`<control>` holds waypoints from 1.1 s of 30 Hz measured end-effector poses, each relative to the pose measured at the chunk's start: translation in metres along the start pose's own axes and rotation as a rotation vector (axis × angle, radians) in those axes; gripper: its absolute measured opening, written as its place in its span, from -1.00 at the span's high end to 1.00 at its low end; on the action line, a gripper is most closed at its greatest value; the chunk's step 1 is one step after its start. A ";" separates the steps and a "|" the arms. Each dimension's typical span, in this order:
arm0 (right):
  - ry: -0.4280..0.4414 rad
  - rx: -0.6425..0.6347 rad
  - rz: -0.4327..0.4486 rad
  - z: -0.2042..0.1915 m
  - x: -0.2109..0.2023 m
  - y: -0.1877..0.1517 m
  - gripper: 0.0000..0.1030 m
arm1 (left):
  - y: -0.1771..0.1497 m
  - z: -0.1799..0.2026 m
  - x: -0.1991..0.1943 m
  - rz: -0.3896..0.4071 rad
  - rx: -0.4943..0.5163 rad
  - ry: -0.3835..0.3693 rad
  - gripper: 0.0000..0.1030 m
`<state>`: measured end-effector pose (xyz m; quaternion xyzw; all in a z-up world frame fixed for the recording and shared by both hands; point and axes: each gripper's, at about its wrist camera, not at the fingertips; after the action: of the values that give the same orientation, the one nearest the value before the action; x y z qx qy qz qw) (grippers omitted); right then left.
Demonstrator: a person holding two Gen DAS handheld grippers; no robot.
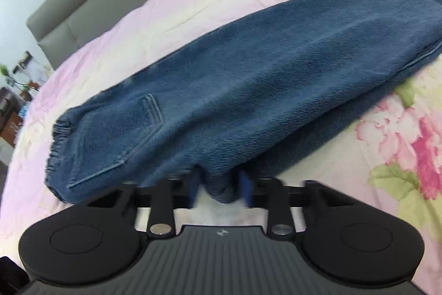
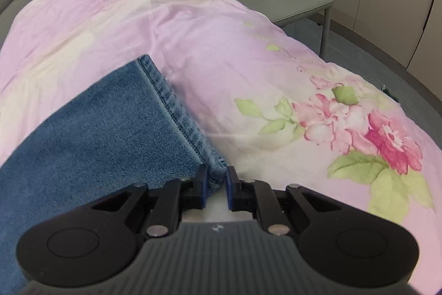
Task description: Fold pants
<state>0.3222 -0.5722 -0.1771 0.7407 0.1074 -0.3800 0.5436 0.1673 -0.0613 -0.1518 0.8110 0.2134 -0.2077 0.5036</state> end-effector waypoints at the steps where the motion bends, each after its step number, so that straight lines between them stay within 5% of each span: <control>1: -0.006 -0.016 0.005 -0.003 0.000 -0.001 0.86 | 0.000 -0.002 0.000 0.000 -0.013 -0.007 0.66; 5: -0.021 -0.053 -0.001 -0.006 -0.005 0.002 0.76 | -0.005 0.002 -0.001 -0.040 0.041 -0.022 0.78; 10: -0.036 -0.215 0.060 -0.032 -0.029 0.014 0.46 | -0.017 -0.008 0.006 -0.123 -0.104 -0.067 0.86; 20: 0.462 -0.591 0.002 -0.222 -0.093 -0.026 0.27 | -0.025 -0.054 0.019 -0.258 -0.370 -0.203 1.00; 27: 0.683 -0.768 -0.060 -0.349 -0.131 -0.086 0.27 | -0.017 -0.114 -0.013 -0.143 -0.480 -0.239 0.85; 33: 0.780 -0.815 -0.084 -0.434 -0.153 -0.125 0.27 | -0.012 -0.176 -0.003 -0.046 -0.585 -0.137 0.85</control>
<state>0.3389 -0.0999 -0.1111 0.5516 0.4676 -0.0272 0.6903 0.1793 0.1023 -0.0874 0.6104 0.2477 -0.2030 0.7245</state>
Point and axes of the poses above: each gripper's, at about its wrist camera, not at the fingertips, and x roughly the way its jaws point, z to its right, y to its top, and after that the axes turned 14 degrees about z, right-handed
